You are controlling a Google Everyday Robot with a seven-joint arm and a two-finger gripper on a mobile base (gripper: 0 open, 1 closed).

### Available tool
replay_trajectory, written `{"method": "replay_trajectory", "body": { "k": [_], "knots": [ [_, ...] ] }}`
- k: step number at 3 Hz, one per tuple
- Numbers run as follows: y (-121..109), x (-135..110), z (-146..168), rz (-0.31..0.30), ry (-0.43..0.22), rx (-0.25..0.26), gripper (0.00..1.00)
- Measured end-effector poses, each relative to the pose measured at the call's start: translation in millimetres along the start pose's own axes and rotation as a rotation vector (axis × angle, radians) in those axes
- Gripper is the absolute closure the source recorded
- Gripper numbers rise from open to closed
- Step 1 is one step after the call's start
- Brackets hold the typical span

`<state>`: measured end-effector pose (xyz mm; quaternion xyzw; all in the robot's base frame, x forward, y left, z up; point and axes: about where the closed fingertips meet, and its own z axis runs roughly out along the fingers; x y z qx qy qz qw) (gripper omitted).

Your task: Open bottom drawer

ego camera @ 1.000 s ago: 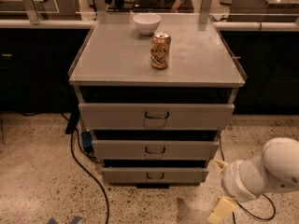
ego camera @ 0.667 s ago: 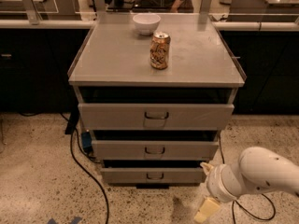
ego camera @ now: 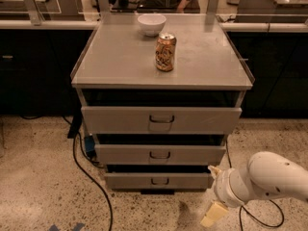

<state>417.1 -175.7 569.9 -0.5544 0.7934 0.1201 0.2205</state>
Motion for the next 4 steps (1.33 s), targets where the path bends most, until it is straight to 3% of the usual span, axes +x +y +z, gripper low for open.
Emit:
{"method": "replay_trajectory", "body": {
  "k": [1, 2, 3, 4],
  "knots": [
    [4.9, -3.0, 15.5, -0.010, -0.016, -0.019, 0.00],
    [9.2, -4.1, 68.9, -0.019, -0.033, -0.051, 0.00],
    [7.6, -1.4, 138.9, 0.030, -0.055, -0.078, 0.00],
    [7.6, -1.4, 138.8, 0.030, -0.055, -0.078, 0.00]
  ]
}}
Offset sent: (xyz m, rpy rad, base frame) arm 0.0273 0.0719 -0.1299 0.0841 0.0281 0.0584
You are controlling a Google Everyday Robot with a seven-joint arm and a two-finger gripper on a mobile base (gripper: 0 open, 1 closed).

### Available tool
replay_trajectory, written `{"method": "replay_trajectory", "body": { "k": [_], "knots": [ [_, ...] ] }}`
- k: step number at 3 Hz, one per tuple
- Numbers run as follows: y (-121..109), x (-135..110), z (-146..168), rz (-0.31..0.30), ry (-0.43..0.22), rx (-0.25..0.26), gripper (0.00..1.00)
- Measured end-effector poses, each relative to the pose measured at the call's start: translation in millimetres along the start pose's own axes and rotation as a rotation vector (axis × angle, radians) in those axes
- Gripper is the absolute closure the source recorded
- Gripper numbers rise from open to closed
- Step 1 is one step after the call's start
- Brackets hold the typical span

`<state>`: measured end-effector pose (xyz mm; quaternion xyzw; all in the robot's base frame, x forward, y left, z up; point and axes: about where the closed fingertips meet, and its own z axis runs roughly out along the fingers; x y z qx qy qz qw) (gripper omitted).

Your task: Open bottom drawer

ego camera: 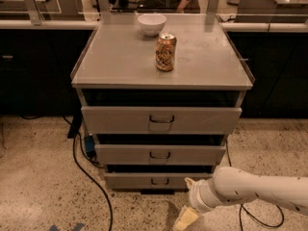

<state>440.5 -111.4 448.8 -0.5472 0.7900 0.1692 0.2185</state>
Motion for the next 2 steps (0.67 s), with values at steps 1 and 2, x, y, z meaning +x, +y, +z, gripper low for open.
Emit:
{"method": "replay_trajectory", "body": {
  "k": [1, 2],
  "knots": [
    [2.8, 0.9, 7.7, 0.002, -0.012, -0.019, 0.00],
    [-18.7, 5.1, 33.8, 0.024, -0.047, -0.004, 0.00]
  ]
}}
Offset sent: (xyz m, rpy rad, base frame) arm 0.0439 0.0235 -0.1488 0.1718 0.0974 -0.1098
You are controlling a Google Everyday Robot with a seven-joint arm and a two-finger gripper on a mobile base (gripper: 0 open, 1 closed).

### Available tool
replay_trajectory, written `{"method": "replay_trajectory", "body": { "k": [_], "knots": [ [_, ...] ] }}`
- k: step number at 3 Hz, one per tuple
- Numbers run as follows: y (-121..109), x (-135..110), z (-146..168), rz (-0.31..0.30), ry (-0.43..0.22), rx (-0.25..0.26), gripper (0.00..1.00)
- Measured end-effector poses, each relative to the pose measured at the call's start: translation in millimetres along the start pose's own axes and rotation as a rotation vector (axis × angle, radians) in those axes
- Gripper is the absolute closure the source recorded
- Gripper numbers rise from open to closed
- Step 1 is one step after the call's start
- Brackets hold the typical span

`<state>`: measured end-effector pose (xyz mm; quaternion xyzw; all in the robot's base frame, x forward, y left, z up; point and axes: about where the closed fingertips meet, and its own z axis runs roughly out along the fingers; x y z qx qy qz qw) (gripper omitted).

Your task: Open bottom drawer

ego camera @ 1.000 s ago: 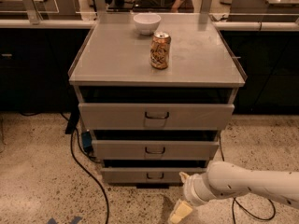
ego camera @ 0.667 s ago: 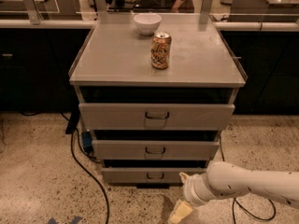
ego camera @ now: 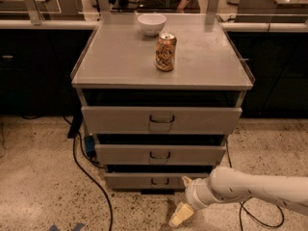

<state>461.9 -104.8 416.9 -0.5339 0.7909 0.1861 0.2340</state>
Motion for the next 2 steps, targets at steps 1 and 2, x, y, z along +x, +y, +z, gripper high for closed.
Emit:
{"method": "replay_trajectory", "body": {
  "k": [1, 2],
  "knots": [
    [-27.2, 13.3, 51.6, 0.081, -0.077, -0.005, 0.00],
    [-17.2, 28.6, 81.0, 0.124, -0.086, -0.041, 0.00]
  ]
}}
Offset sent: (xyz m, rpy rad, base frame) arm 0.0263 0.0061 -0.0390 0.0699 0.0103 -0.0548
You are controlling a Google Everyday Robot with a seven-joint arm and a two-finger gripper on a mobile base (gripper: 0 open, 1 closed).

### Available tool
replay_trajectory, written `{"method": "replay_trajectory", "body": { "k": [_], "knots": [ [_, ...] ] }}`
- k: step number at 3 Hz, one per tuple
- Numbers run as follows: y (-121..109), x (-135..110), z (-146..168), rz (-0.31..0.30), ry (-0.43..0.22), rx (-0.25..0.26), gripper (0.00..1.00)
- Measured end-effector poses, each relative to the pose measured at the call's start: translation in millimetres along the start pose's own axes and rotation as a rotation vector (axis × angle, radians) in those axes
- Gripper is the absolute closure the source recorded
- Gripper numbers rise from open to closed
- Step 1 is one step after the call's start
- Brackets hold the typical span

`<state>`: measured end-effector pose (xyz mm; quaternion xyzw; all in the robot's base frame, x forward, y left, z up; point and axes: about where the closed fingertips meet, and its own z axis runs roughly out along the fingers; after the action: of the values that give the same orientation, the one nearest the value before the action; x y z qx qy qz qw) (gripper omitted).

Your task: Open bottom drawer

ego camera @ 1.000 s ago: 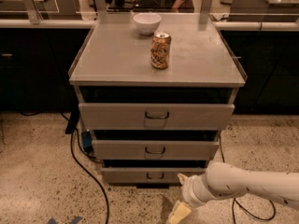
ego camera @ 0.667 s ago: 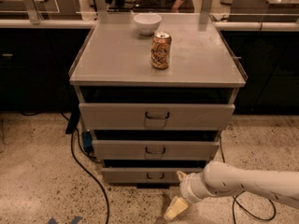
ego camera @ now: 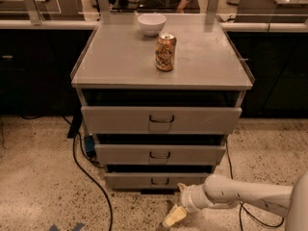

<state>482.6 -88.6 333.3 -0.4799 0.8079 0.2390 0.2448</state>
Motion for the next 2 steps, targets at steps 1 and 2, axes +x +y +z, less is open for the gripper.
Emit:
{"method": "replay_trajectory", "body": {
  "k": [1, 2],
  "knots": [
    [-0.1, 0.1, 0.1, 0.000, 0.000, 0.000, 0.00],
    [-20.2, 9.2, 16.8, 0.031, -0.050, 0.073, 0.00]
  ]
}}
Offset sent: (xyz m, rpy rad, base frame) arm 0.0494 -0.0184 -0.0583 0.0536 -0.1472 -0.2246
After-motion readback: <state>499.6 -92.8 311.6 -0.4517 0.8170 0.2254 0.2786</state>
